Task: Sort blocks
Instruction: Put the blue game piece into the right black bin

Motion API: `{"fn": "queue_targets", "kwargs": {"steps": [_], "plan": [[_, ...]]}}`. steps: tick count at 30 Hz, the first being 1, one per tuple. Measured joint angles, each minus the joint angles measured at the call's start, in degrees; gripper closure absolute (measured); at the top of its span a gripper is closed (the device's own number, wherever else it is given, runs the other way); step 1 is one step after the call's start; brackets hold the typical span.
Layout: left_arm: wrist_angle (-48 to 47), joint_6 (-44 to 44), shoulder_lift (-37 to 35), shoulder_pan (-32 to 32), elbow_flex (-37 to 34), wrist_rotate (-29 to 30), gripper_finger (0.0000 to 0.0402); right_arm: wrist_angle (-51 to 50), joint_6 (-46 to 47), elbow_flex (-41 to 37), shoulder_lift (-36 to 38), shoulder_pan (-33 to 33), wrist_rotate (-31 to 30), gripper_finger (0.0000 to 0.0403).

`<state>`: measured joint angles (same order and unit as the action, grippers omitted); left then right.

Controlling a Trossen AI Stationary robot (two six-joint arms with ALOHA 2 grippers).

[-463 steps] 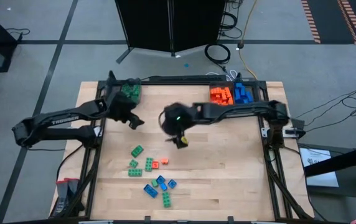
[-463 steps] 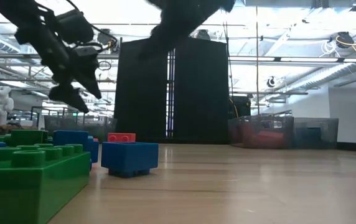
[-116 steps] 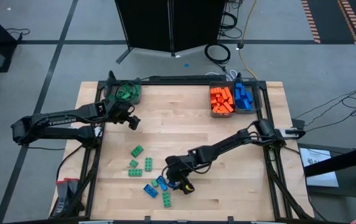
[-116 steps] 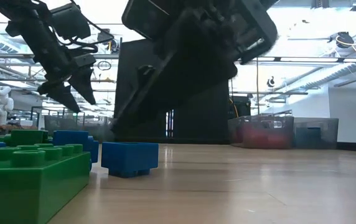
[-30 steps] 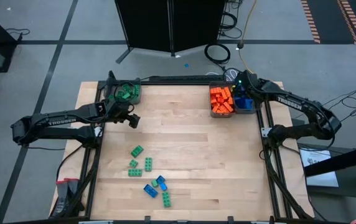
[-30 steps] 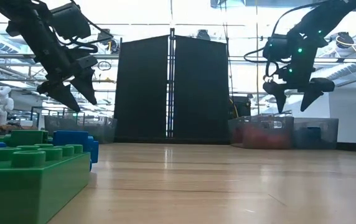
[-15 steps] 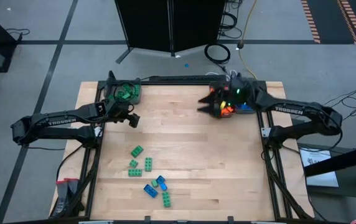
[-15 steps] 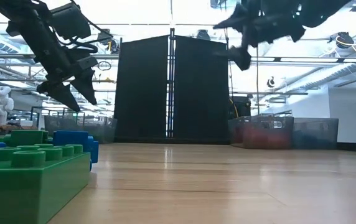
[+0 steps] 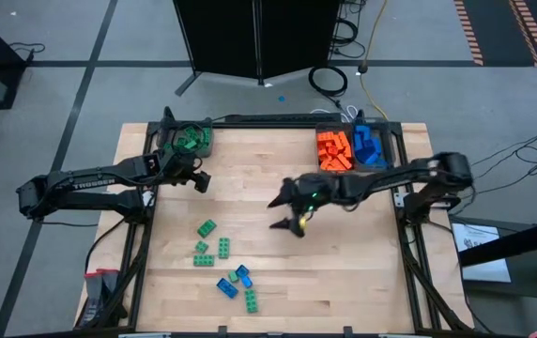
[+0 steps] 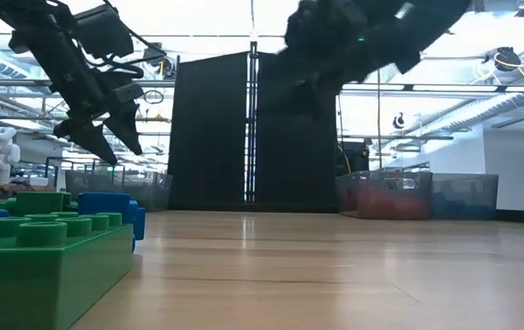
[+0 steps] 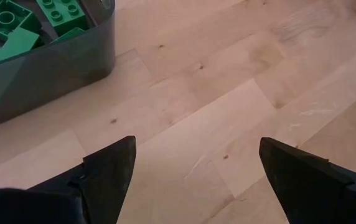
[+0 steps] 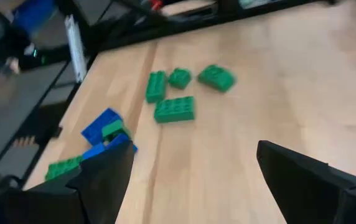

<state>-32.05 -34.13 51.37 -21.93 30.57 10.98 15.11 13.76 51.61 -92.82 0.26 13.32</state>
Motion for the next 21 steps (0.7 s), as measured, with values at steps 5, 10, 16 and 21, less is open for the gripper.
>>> {"fn": "queue_targets", "kwargs": {"steps": [5,10,16,21], "plan": [[-0.3,0.0,0.0,0.0,0.0,0.0,0.0059,-2.0,-10.5,10.3,-9.9,5.2,0.3,0.0067],[-0.4,0.0,0.0,0.0,0.0,-0.3,0.0059,-11.8,-18.6,23.1,-17.9,7.3,0.4,0.0067],[-0.5,0.4,0.0,0.0,0.0,-0.3,0.0059,-20.3,-28.2,33.0,-25.8,7.4,4.9,0.0067],[-0.7,0.4,0.0,0.0,0.0,-0.3,0.0059,-21.5,-28.8,35.1,-30.2,7.6,8.5,0.0067]]}}
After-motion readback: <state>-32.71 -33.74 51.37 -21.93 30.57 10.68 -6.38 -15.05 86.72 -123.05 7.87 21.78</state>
